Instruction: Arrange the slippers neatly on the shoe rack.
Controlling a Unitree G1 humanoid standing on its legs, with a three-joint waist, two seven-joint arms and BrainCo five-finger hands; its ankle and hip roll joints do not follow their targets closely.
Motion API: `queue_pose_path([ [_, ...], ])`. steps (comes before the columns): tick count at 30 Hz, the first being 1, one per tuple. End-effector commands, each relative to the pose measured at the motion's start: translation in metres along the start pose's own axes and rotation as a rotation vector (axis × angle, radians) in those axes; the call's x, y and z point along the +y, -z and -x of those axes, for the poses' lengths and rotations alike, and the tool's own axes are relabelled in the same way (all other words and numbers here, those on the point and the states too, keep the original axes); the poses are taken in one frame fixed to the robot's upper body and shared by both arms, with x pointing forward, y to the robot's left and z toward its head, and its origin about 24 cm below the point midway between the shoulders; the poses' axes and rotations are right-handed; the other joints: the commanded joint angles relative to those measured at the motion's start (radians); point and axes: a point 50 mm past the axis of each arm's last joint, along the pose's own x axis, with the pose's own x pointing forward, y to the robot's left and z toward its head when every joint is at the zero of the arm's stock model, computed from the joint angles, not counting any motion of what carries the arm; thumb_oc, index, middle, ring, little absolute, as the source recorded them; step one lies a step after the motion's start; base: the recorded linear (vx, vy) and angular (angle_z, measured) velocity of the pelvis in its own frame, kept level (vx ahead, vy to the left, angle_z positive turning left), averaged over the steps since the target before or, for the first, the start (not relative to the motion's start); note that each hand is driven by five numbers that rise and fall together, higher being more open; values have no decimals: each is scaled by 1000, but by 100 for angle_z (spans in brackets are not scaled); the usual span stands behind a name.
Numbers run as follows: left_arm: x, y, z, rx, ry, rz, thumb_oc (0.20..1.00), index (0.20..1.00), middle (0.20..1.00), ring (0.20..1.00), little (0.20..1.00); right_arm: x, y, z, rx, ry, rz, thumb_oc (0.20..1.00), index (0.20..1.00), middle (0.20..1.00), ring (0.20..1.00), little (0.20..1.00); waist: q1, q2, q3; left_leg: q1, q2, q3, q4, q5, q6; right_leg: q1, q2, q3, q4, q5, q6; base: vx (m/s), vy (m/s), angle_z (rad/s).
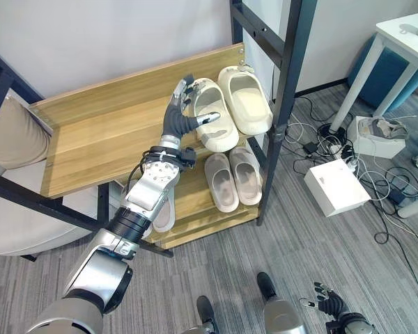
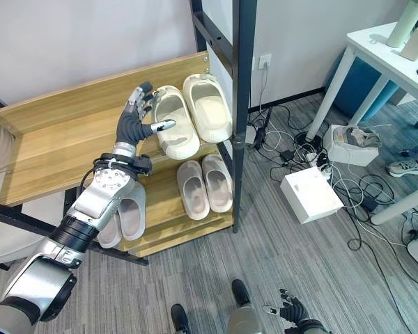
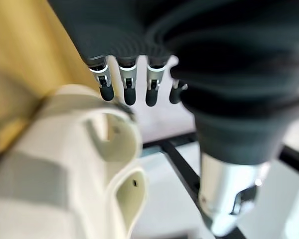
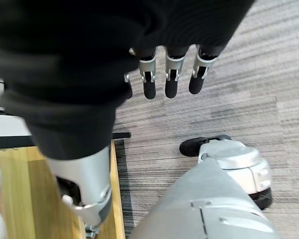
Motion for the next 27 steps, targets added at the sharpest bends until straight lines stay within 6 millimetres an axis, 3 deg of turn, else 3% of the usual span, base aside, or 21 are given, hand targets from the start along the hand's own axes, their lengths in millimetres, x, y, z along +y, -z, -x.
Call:
queue_pose_path([
  [1, 13, -10, -17, -16, -32, 66, 1000, 1000, 1000, 1000, 1000, 1, 13, 6, 33, 1, 12, 1000, 1000, 1000, 1000, 1000, -1, -36, -36, 73, -3, -14, 1, -57, -36, 28, 38, -52, 25, -115, -24, 0, 0, 0],
  [11, -12, 14, -18, 100, 26, 58, 1000, 1000, 1000, 1000, 1000, 0, 22, 8, 73, 12, 11, 1000, 1000, 1000, 1000, 1000, -29, -33, -52, 85, 1, 3, 0, -62, -37, 38, 42, -33, 16, -117, -22, 3, -2, -1],
  [16, -24, 16, -21, 116, 43, 59, 1000, 1000, 1000, 1000, 1000, -1, 21, 7, 73, 18, 5, 1000, 1000, 1000, 1000, 1000, -43, -26, -51, 89, 2, 13, 0, -65, -38, 36, 45, -25, 15, -116, -20, 0, 0, 0],
  [22, -20, 12, -23, 92, 12, 57, 1000, 1000, 1000, 1000, 1000, -1, 22, 7, 76, 27, -2, 1000, 1000, 1000, 1000, 1000, -41, -21, -49, 94, 3, 15, 0, -64, -38, 43, 44, -27, 16, -120, -21, 0, 0, 0],
  [27, -3, -2, -21, -3, -127, 45, 1000, 1000, 1000, 1000, 1000, 6, 21, 6, 63, 19, -15, 1000, 1000, 1000, 1000, 1000, -25, -31, -53, 96, 1, -1, 0, -62, -38, 58, 41, -44, 13, -124, -23, 0, 0, 0],
])
